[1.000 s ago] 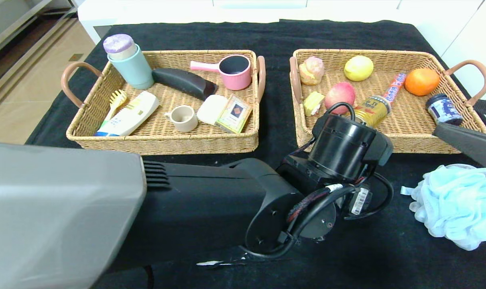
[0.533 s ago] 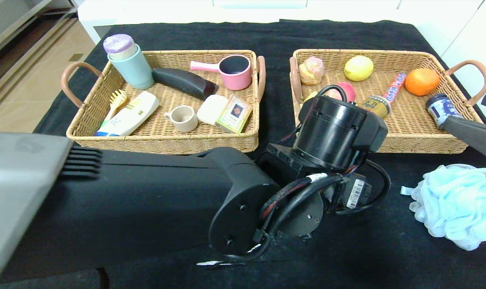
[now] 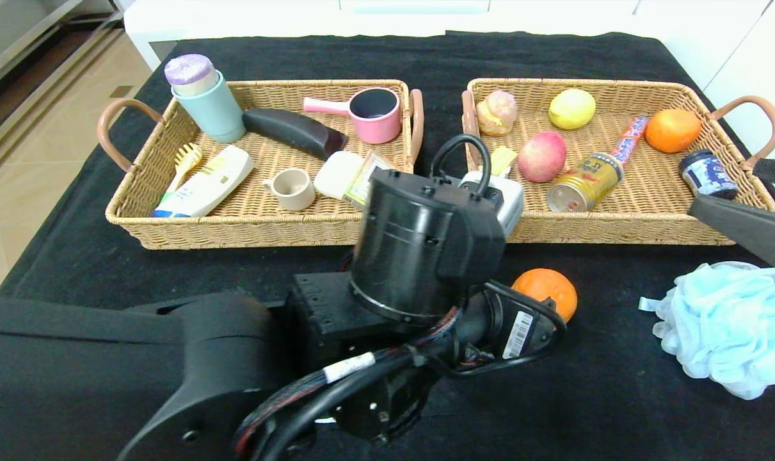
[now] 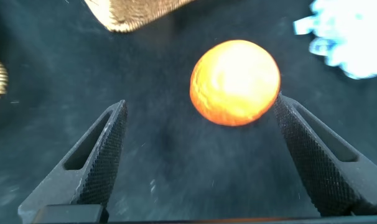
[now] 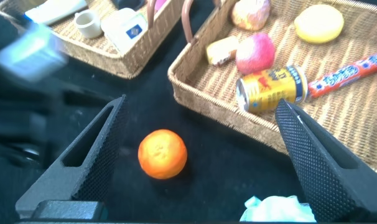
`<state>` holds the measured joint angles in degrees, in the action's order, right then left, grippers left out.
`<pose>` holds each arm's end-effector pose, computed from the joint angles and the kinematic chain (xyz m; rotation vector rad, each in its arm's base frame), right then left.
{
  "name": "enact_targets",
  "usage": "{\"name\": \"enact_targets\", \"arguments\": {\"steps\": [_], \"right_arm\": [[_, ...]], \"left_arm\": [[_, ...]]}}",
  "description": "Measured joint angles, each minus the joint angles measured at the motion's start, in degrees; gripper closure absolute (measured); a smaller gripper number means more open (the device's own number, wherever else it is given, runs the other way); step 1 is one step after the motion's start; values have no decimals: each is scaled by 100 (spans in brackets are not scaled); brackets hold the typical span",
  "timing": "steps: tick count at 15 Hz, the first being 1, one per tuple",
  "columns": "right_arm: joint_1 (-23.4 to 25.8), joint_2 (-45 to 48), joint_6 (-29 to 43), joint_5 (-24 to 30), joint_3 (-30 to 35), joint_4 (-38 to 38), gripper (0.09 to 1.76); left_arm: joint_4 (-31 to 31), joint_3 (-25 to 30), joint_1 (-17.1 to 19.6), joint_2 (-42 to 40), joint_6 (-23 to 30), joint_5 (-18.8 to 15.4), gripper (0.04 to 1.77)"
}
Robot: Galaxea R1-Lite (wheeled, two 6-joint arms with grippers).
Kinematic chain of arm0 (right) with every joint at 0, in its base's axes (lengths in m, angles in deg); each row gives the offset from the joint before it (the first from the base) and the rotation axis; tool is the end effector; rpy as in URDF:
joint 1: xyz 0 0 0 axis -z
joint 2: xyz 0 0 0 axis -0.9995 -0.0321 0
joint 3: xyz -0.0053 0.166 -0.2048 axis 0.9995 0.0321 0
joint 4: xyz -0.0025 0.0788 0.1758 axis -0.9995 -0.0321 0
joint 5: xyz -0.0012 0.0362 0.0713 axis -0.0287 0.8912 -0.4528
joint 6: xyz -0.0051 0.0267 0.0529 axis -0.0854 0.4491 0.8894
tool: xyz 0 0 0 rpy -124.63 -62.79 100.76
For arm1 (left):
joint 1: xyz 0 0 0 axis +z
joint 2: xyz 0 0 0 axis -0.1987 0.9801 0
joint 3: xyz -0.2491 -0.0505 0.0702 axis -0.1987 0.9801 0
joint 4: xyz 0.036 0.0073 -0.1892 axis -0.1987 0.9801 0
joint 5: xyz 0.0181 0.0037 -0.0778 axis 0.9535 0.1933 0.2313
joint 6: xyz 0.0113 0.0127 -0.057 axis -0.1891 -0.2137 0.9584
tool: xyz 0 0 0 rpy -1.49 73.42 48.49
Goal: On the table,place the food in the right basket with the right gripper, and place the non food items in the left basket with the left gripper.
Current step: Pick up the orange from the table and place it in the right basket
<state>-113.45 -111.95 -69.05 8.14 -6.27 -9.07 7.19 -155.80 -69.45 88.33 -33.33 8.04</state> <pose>0.1807 0.0901 0.2643 -0.0908 -0.0633 0.5102 0.2184 -0.3147 0.1791 0.1120 0.2536 -0.6852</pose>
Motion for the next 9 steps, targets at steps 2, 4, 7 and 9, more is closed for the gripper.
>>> {"name": "enact_targets", "arguments": {"steps": [2,4,7,9], "right_arm": [[-4,-63,2,-2,16,-2,14],[-6,-118,0,-5,18,0,14],[-13,-149,-2,0,29,0,14],[-59,-166,-2,2,46,-18,14]], "left_arm": [[-401,612,52,-435,-207,-388,11],[-837,1187,157,-816,-453,-777,11],[-1452,1921,301,-1258,-589,-1041,11],[-1584,2352,350,-1566,-711,-1203,11]]}}
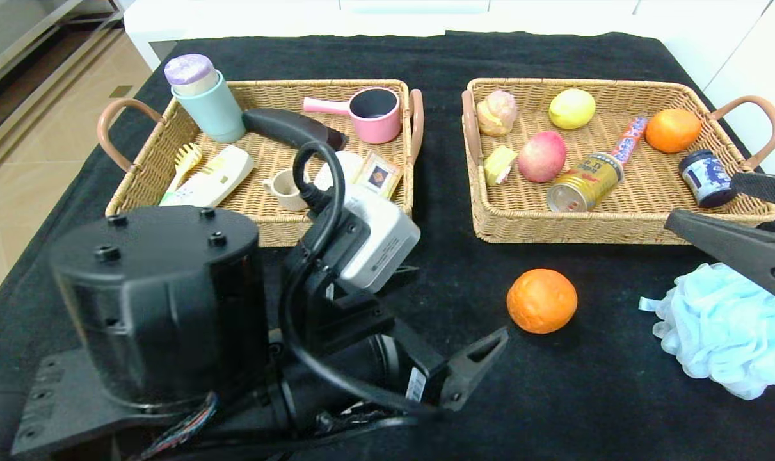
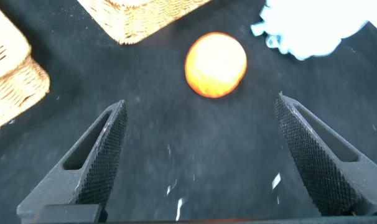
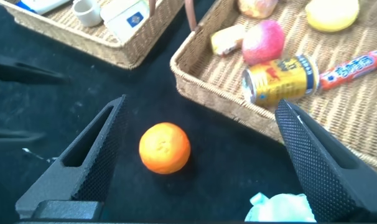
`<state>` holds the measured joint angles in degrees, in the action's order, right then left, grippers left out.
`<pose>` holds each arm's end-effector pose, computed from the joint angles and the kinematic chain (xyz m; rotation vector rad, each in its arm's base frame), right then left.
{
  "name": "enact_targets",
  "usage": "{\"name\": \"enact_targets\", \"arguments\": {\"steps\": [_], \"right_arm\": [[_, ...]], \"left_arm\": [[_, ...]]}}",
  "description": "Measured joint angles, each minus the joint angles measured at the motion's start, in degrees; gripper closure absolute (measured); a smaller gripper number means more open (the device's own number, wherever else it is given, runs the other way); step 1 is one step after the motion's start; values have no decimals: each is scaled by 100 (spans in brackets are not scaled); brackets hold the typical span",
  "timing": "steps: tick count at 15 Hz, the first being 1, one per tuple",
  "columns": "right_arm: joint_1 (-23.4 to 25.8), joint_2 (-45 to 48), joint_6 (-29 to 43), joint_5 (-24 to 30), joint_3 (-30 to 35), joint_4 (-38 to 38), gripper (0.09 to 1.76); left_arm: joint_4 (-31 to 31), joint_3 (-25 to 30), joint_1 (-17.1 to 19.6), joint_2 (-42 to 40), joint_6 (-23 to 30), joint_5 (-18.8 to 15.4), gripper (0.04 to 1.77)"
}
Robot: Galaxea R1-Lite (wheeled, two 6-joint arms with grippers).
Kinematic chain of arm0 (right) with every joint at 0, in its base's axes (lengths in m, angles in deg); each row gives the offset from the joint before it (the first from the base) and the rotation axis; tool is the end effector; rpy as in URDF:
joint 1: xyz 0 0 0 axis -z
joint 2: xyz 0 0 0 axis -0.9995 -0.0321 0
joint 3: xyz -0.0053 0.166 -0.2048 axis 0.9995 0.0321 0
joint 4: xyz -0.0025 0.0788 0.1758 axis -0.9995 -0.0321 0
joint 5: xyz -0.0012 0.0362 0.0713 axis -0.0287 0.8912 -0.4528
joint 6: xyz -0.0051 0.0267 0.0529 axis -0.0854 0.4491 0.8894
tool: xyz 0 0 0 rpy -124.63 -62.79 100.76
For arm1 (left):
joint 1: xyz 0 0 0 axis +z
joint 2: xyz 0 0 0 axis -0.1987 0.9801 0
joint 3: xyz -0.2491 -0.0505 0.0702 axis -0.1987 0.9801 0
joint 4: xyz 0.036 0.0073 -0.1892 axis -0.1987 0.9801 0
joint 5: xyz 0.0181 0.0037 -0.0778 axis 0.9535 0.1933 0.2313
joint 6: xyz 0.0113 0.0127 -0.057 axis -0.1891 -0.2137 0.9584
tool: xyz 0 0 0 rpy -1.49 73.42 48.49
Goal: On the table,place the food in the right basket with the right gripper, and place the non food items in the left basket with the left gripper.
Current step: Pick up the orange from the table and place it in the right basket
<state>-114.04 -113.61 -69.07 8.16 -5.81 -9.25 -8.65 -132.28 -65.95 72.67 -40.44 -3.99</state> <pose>0.1868 0.0953 0.2552 -0.0985 -0.0240 0.5229 0.1855 -0.2494 0.1793 0.1262 0.1074 -0.8500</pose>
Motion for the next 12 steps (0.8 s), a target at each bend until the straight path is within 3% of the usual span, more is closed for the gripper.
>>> {"name": "enact_targets", "arguments": {"steps": [4,7,12], "right_arm": [[-104,-52,-2,-5,41,-17,14],[-182,-89,0,-9,72,-17,14],[-512,-113,5,-146,149,-61,14]], "left_arm": [[-52,733,83,-514,-99,-94,10],[-599,1122,345,-774,-90,-111,10],[-883,1351,499,-903,-138,-161,10]]}}
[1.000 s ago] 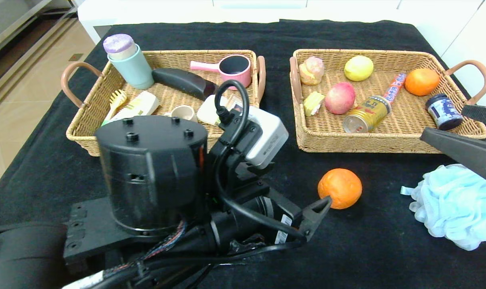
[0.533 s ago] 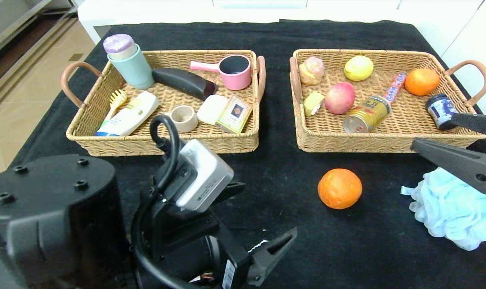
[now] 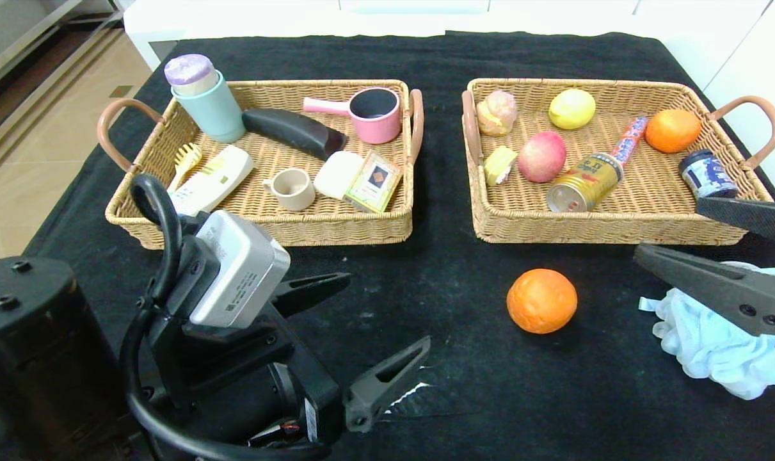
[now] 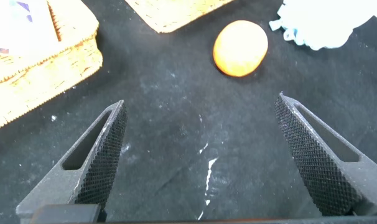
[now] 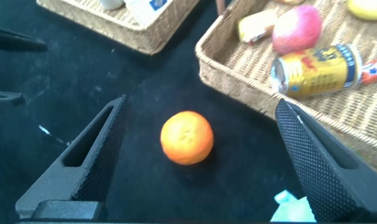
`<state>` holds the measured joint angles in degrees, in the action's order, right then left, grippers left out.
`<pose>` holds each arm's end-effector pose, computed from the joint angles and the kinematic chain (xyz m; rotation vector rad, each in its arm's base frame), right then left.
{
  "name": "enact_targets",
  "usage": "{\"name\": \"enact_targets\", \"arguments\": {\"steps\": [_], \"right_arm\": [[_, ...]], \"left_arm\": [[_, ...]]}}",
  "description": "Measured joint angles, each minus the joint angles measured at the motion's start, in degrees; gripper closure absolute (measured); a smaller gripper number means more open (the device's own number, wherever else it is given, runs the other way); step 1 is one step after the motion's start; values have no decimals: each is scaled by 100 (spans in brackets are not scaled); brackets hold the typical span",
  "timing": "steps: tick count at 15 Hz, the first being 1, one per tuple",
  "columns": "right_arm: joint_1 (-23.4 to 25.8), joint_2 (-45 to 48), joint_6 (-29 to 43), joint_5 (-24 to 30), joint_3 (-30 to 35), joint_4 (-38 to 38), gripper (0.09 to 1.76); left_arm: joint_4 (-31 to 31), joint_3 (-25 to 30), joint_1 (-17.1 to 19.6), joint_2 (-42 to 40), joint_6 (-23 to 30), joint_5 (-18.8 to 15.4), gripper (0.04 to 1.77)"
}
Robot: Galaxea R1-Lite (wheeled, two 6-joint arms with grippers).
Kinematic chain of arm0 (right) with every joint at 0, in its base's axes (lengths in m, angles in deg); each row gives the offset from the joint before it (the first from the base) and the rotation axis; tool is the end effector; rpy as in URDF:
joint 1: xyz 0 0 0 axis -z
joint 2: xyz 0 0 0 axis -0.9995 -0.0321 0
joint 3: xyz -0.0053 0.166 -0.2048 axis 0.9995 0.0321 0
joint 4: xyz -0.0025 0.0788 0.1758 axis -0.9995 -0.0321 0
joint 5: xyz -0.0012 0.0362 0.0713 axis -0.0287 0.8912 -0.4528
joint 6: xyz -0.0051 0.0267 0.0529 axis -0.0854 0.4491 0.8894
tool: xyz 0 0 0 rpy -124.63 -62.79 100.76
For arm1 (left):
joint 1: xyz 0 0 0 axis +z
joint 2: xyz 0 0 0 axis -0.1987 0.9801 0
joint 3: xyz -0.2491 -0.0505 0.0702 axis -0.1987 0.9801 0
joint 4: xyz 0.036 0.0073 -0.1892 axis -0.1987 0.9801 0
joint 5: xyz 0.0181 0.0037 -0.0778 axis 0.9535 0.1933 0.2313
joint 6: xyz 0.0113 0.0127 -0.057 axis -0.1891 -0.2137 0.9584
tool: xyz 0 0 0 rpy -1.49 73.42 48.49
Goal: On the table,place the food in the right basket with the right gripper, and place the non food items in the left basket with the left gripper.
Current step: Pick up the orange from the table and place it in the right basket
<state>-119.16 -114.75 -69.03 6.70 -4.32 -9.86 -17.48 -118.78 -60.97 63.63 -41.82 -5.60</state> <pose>0.1828 0.1131 0.2409 -0.1114 0.0285 0.5894 0.1756 -0.1988 0.1712 0.1062 0.0332 -0.7911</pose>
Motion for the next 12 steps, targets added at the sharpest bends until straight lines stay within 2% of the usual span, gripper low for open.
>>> {"name": "enact_targets", "arguments": {"steps": [3,6,9,12], "right_arm": [[-535,-71,128,-902,-121,-496,14],[-1037,-407,964,-1721,-610,-1117,14],[-1167,-833,1447,-2148,-1454,-2375,14],[-1364,-1326,2459,-2520,-2667,-4239,14]], "left_arm": [[9,20,4,44,4,-55,10],[-13,22,74,113,4,-50,9],[-17,13,210,176,2,-60,9],[-6,18,238,187,-7,-57,9]]}}
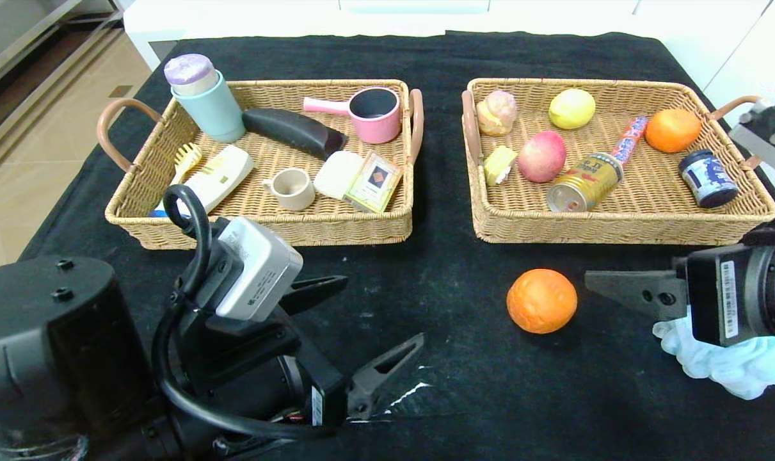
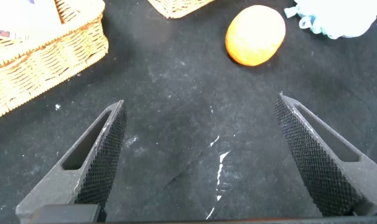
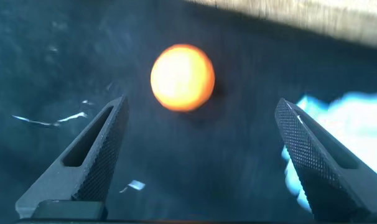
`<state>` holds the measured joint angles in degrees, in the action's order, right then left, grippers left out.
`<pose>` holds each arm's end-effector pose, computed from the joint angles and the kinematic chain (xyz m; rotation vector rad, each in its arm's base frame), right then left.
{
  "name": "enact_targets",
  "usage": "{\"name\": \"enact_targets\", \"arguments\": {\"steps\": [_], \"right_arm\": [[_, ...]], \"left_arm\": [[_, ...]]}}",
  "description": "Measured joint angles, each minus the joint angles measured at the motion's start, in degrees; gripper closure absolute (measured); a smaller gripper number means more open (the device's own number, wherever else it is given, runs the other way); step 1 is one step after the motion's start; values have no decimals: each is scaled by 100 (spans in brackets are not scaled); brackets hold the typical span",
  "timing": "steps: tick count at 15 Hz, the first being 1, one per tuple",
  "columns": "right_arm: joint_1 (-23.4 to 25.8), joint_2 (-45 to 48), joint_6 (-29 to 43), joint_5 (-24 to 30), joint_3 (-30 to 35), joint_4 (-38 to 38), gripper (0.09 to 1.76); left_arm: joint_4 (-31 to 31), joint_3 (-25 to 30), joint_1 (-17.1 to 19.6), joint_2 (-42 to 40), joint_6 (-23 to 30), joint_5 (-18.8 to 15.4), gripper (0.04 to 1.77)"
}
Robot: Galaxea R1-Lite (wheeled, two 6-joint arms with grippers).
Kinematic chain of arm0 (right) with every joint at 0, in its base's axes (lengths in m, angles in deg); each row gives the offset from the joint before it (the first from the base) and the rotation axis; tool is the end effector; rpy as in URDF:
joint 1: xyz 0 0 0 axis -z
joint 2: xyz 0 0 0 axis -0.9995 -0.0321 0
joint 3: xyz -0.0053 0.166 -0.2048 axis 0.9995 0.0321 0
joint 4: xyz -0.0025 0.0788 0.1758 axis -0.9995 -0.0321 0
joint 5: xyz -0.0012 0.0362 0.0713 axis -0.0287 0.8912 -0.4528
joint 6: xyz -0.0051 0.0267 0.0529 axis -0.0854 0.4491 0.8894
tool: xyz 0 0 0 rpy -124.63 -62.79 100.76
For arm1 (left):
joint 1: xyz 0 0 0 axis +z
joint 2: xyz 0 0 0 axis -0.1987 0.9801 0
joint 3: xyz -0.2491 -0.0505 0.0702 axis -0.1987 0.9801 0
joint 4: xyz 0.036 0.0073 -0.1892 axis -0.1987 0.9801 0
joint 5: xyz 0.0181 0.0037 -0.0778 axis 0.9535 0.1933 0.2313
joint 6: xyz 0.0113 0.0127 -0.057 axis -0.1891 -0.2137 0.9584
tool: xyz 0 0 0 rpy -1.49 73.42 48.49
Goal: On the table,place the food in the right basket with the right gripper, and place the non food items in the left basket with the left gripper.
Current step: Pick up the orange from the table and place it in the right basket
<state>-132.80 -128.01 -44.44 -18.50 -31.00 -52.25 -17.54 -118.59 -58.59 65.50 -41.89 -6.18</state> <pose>0.1861 0.1517 0.2416 0.0052 0.5258 0.2911 0.1868 -0.1955 0.1616 0.1213 0.0669 -0.7607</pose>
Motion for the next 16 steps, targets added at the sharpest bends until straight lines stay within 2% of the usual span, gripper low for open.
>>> {"name": "enact_targets", "arguments": {"steps": [2,5,8,16], "right_arm": [[-133,-443,667,-108,-830,-1113,14],[-201,-1104,1264,-141,-1582,-1863,14],[-229,-1590,1524,-146,-1911,-2022,14],[-98,-2378,1816,-146,-2286,-2236,14]], "left_arm": [[-16,4,0,-24,-1,0,9],[-20,9,-9,-118,-10,-2,9],[-18,-2,-5,-200,-6,-6,9],[-9,26,-13,-267,-4,-17,9]]}}
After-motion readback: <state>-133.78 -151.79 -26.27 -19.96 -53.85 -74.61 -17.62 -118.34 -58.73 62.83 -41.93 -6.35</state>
